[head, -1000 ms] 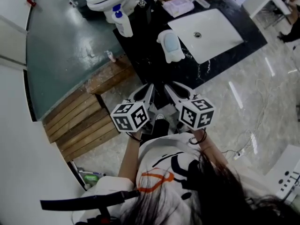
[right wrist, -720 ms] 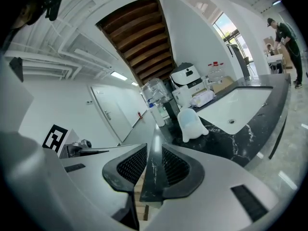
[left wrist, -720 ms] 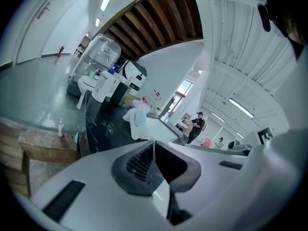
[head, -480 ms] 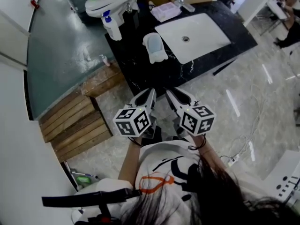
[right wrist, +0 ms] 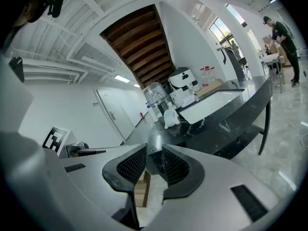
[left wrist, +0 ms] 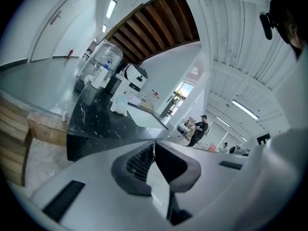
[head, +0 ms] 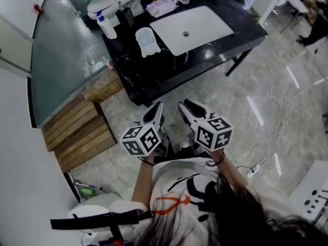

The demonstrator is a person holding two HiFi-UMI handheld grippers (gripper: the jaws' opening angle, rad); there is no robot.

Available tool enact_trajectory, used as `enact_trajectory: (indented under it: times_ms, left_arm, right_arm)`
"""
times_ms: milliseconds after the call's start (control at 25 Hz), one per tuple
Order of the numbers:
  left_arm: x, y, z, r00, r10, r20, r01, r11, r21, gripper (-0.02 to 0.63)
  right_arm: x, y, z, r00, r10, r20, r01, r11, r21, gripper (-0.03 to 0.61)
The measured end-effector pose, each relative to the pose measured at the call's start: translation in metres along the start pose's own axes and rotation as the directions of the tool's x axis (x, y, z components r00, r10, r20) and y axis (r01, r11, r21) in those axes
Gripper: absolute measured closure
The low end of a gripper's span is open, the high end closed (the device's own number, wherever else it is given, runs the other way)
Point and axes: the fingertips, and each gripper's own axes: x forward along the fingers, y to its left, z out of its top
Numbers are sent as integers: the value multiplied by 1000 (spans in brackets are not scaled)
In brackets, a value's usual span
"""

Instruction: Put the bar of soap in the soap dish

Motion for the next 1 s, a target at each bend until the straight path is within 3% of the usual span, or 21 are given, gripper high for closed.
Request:
enact_trajectory:
  times_ms: [200, 560, 1000]
  left_arm:
    - [-18, -25, -27, 1000, 15, -6, -15, 1000, 18, 598]
    - [-50, -39, -39, 999, 35, 6, -36, 998, 47, 598]
    - [-82, -43, -38, 999, -33, -18, 34, 995, 94, 598]
  right_arm:
    - [-29, 3, -13, 999, 31, 7, -31, 999, 11, 476]
    - [-49, 23, -27, 997, 71, 16, -71, 997, 15, 476]
    - [-64, 66, -36, 996, 46, 72, -46, 999, 6, 476]
